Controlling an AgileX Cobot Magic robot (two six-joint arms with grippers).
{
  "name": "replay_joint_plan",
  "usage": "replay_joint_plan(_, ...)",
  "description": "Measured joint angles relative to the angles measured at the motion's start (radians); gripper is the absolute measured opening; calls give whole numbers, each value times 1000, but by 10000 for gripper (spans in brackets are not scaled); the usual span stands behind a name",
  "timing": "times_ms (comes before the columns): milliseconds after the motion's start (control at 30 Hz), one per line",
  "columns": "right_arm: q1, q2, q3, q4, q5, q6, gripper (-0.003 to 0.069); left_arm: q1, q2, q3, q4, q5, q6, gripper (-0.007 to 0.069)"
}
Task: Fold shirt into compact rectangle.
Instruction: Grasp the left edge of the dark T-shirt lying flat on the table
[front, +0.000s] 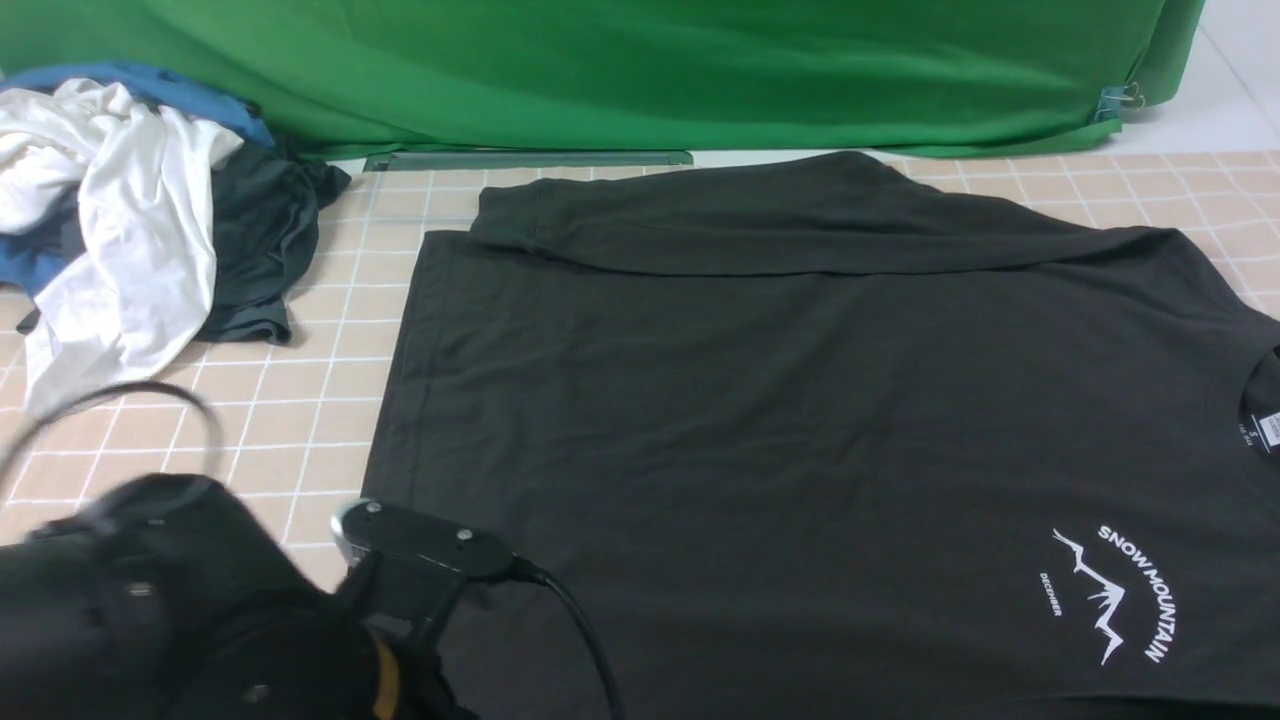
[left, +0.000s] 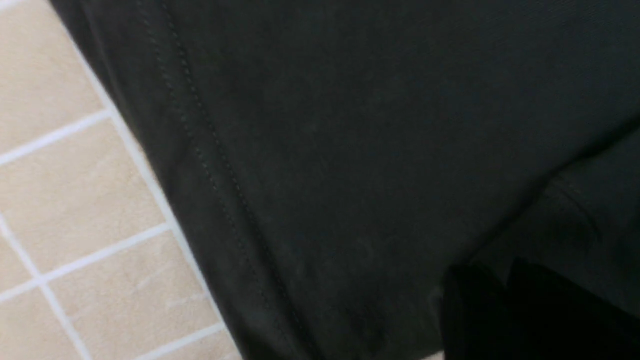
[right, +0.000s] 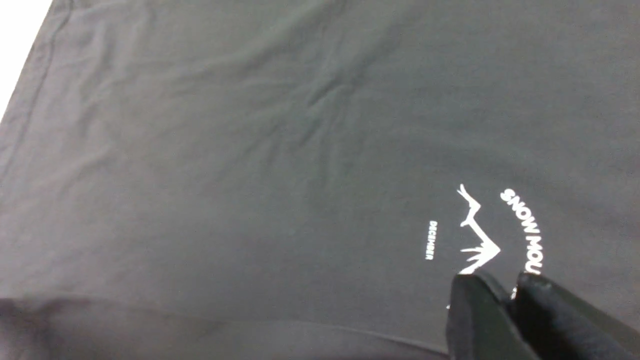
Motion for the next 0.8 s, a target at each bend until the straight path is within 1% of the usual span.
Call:
replay_joint_plan(33, 0, 0, 0, 3, -1, 0, 144, 0, 20, 0, 0, -11, 0, 149)
replay_joint_plan(67, 0, 0, 0, 6, -1, 0, 144, 0, 42, 0, 0, -25, -2, 194)
replay_joint_plan(100, 0, 0, 0, 6, -1, 0, 144, 0, 49, 0, 0, -27, -3, 210)
replay_joint_plan(133, 0, 0, 0, 7, -1, -1, 144, 0, 70, 0, -1, -42, -3, 267)
replay_joint_plan(167, 0, 0, 0, 8, -1, -1, 144, 0, 83, 0, -3, -47, -3, 307)
replay_joint_plan(300, 0, 0, 0, 10, -2, -1, 145, 0, 117, 0, -7, -49, -3, 427)
replay_joint_plan(367, 0, 0, 0, 10, -2, -1, 149, 0, 123, 0, -17, -50, -3, 454)
replay_joint_plan(400, 0, 0, 0, 10, -2, -1, 152, 0, 127, 0, -31, -50, -3, 456)
replay_joint_plan(500, 0, 0, 0, 11, -3, -1, 158, 0, 128, 0, -77, -49, -1, 447)
replay_joint_plan(600, 0, 0, 0, 11, -6, -1, 163, -2, 128, 0, -114, -42, 12, 384)
replay_joint_plan(633, 0, 0, 0, 12, -9, -1, 164, -3, 128, 0, -124, -38, 24, 313)
replay_joint_plan(700, 0, 0, 0, 13, -11, -1, 165, -3, 128, 0, -129, -37, 29, 199)
replay_joint_plan(767, 0, 0, 0, 13, -12, -1, 165, -3, 128, 0, -129, -37, 34, 104)
replay_joint_plan(800, 0, 0, 0, 13, -14, -2, 167, -3, 128, -2, -129, -37, 37, 71)
